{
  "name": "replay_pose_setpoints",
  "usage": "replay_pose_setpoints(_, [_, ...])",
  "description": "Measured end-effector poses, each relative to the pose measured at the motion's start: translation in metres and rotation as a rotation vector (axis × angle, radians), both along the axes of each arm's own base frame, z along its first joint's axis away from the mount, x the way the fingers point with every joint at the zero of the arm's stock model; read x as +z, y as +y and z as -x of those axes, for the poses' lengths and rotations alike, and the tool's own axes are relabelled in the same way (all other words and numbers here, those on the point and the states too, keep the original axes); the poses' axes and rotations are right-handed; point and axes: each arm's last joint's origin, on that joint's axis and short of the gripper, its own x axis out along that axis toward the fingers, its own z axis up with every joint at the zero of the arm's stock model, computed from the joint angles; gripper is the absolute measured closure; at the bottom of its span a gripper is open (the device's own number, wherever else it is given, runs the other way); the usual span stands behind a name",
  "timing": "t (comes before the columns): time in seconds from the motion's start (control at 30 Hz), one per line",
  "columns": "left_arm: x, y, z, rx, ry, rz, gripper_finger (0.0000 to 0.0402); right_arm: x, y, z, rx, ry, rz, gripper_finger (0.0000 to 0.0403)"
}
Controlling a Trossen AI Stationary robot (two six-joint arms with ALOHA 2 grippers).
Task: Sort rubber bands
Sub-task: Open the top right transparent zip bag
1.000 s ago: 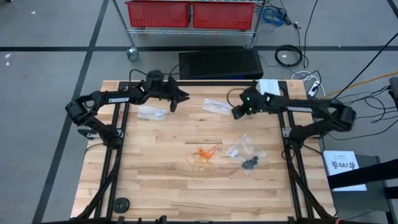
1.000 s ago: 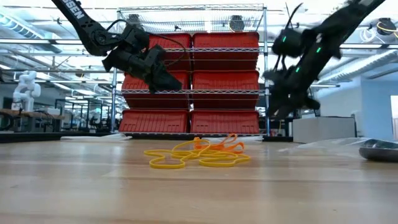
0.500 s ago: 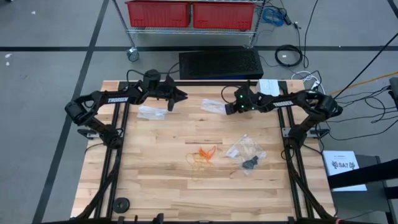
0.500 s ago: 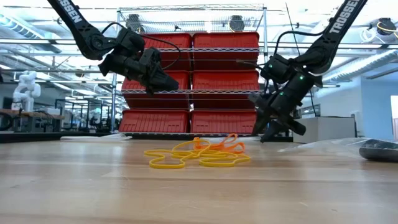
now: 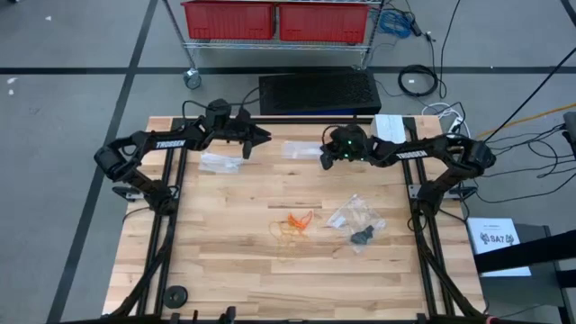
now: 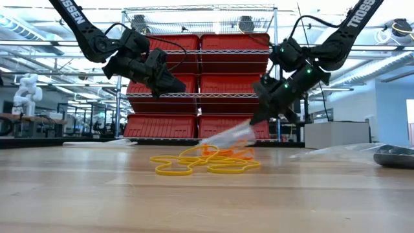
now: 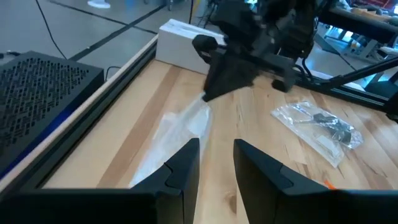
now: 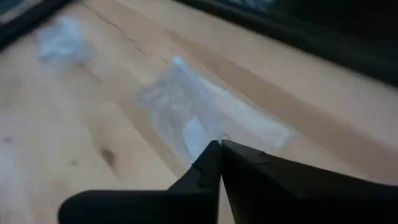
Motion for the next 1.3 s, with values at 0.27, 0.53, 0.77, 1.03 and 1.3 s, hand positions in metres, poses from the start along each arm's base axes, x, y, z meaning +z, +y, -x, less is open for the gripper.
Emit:
replay_pose_setpoints(0.27, [-0.006,0.002,0.009,0.033,-0.063,-0.036,0.0384,0.036,0.020,-0.005,0.130,-0.099,0.183,0.0403])
replay_pose_setpoints(0.53, [-0.013,-0.011,0.022,0.055,-0.228,-0.043,0.0387,0.088,0.042,0.012,0.187,-0.243,0.318,0.0403])
replay_pose_setpoints(0.77, [-0.004,-0.027,0.004,-0.036,-0.278,-0.078,0.0355,0.105,0.056,0.018,0.233,-0.301,0.372,0.0403])
replay_pose_setpoints(1.03, [0.005,-0.032,-0.005,-0.072,-0.300,-0.091,0.0265,0.115,0.063,0.016,0.264,-0.322,0.393,0.0403])
replay_pose_setpoints(1.3, [0.007,-0.031,-0.006,-0.070,-0.302,-0.095,0.0269,0.125,0.069,0.011,0.300,-0.318,0.406,0.0403])
